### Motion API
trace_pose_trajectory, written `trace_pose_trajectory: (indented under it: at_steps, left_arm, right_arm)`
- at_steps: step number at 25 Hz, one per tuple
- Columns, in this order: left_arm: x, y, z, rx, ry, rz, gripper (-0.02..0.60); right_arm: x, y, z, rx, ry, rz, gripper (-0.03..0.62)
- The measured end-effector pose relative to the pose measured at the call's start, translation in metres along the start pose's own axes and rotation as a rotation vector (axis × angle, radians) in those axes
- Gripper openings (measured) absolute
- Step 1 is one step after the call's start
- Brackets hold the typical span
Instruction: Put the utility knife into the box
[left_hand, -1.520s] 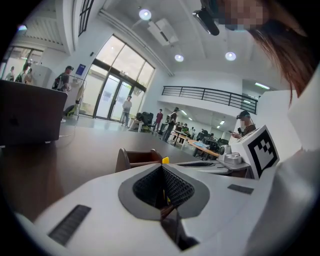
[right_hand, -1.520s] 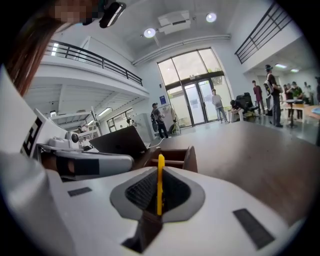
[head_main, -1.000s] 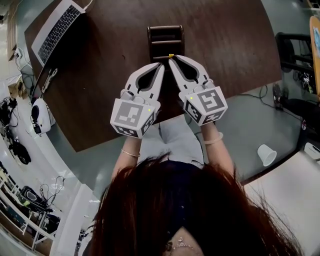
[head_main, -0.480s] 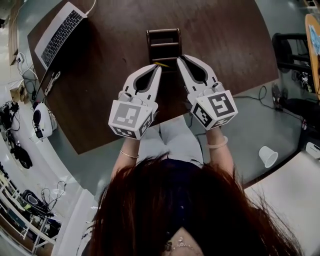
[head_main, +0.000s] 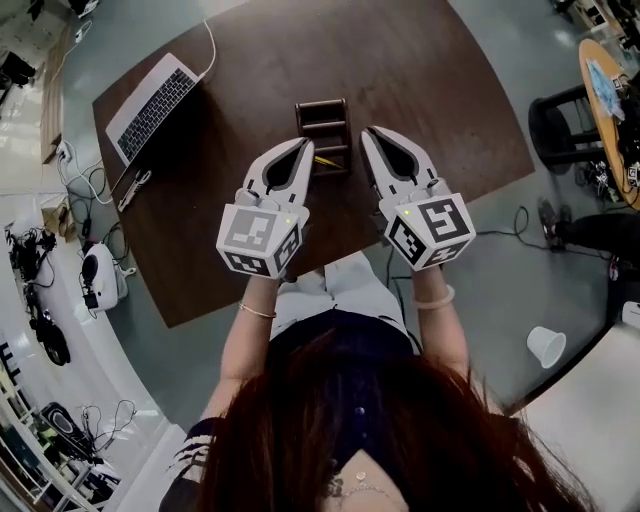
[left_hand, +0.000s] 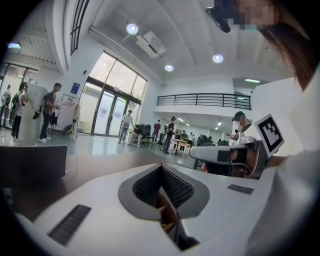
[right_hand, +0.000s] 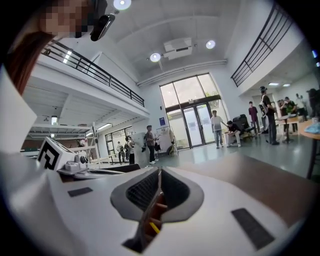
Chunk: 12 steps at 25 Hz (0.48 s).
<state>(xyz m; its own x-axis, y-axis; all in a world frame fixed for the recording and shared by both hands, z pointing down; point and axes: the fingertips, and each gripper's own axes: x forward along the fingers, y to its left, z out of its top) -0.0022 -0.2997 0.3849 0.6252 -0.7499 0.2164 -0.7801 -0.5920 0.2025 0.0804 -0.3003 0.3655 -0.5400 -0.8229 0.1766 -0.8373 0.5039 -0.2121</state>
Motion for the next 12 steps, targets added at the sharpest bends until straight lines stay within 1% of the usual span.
trace_pose_trajectory:
  at_steps: [5, 12]
  left_arm:
    - [-0.007, -0.014, 0.038, 0.065, -0.068, -0.003, -0.006]
    - [-0.013, -0.026, 0.062, 0.119, -0.118, -0.006, -0.006]
  right_arm:
    - [-0.016, 0.009, 0.036, -0.033, -0.08, -0.003, 0.021]
    - [-0.031, 0.02, 0.056, -0.04, -0.141, -0.006, 0.015]
